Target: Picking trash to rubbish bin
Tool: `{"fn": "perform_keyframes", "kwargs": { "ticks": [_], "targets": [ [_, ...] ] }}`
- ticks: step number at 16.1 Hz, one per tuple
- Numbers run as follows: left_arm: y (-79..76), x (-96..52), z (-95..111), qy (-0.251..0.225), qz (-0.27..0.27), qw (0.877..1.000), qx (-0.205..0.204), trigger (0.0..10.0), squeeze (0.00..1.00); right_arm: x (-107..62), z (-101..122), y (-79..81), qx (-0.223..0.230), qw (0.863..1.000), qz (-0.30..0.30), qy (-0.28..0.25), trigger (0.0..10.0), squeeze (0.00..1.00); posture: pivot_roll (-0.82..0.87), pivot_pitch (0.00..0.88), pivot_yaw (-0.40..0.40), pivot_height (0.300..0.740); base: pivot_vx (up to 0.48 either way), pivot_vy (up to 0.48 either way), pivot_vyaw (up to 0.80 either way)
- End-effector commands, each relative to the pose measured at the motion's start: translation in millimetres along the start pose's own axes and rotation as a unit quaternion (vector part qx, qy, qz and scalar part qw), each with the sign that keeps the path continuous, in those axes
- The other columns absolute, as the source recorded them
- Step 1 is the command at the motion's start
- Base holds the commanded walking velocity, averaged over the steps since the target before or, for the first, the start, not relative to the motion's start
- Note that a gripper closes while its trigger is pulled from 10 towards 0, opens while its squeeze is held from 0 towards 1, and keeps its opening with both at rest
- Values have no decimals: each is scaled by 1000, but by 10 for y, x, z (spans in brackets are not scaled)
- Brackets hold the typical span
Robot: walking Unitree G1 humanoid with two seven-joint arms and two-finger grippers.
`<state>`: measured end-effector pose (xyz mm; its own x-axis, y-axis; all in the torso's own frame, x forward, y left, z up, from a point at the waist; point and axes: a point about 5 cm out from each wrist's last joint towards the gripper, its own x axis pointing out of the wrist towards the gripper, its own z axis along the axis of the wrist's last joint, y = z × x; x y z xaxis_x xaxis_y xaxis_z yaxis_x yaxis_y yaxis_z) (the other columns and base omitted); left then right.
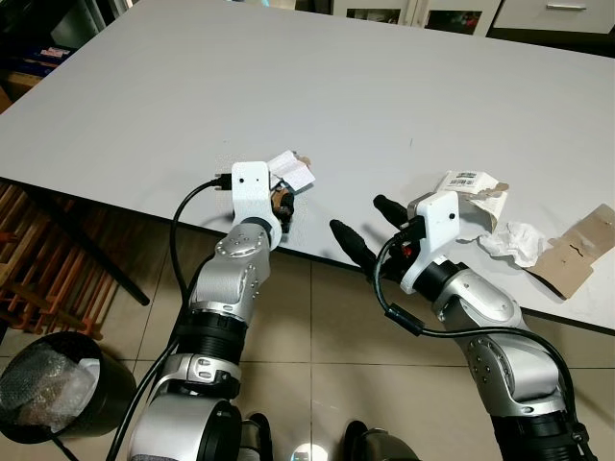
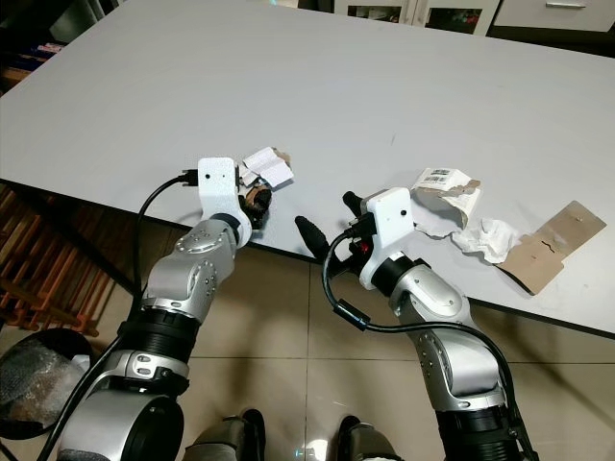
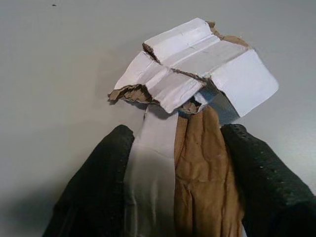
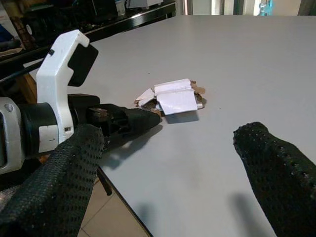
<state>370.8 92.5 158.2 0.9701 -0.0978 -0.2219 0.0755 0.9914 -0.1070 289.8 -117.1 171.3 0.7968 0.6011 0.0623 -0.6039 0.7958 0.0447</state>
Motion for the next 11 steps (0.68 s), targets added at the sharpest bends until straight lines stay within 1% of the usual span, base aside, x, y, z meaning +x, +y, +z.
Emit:
{"fn": "perform_keyframes", "kwargs": {
  "ticks": [1,11],
  "targets": [
    [-48,-7,62,-7,-13,1000,2,0,0,2,-6,9,2,1000,5,0,10000,0,-76,175,22,740,0,0,0],
    [-84,-33,88,-18,-17,1000,4,0,0,6,-12,11,4,1000,4,-1,10000,0,-74,178,23,740,0,0,0]
  ]
}}
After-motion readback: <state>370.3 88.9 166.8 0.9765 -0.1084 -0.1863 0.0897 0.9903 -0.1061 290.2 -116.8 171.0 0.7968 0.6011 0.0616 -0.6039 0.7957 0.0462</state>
